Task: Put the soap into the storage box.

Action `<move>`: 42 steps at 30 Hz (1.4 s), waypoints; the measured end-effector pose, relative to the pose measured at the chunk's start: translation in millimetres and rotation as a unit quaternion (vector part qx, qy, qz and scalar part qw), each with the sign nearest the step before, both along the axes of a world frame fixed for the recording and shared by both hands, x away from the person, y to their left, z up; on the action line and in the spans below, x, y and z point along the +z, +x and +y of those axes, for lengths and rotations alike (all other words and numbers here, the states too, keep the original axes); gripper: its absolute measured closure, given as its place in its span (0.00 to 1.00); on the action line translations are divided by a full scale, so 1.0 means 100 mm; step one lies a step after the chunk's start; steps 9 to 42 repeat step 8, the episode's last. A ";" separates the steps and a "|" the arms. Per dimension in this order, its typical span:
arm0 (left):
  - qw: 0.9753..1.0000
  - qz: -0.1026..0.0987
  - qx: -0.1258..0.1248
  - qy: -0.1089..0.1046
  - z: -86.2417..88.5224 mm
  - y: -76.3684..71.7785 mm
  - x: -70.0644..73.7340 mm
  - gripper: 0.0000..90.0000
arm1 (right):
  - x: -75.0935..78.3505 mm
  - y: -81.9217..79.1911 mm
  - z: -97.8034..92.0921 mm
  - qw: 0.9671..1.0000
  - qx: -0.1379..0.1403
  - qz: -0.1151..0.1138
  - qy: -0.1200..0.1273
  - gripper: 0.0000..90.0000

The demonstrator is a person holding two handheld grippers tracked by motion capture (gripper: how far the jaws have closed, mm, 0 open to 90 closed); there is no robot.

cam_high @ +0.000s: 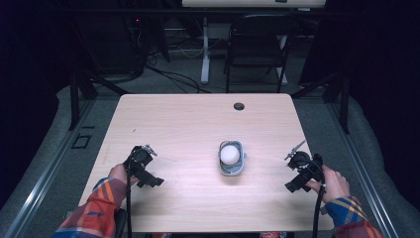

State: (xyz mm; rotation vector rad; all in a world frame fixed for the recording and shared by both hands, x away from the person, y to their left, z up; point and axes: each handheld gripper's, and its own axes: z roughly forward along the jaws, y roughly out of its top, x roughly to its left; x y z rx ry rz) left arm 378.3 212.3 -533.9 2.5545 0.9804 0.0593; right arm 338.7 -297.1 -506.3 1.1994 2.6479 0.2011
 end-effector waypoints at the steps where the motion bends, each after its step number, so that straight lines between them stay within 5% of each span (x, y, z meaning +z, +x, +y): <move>1: 1.000 0.000 0.000 0.000 0.00 0.00 0.00 0.00 | 0.00 0.00 0.00 1.000 0.000 0.000 0.000 0.00; 3: 1.000 0.002 0.000 0.000 -0.01 -0.01 0.00 0.00 | -0.04 -0.03 -0.01 1.000 0.000 0.006 -0.006 0.00; 4: 1.000 0.003 0.000 0.000 -0.01 0.00 0.00 0.00 | -0.11 -0.05 -0.01 1.000 -0.006 0.005 0.011 0.00; 6: 1.000 0.004 -0.001 0.001 -0.01 0.00 0.00 0.00 | -0.12 -0.04 -0.02 0.999 0.013 0.028 -0.016 0.00; 8: 1.000 0.004 -0.003 0.002 -0.02 0.00 0.00 0.00 | -0.17 -0.05 -0.02 0.999 0.009 0.031 -0.014 0.01; 42: 1.000 0.004 -0.003 0.002 -0.02 0.00 0.00 0.00 | -0.17 -0.05 -0.02 0.999 0.009 0.031 -0.014 0.01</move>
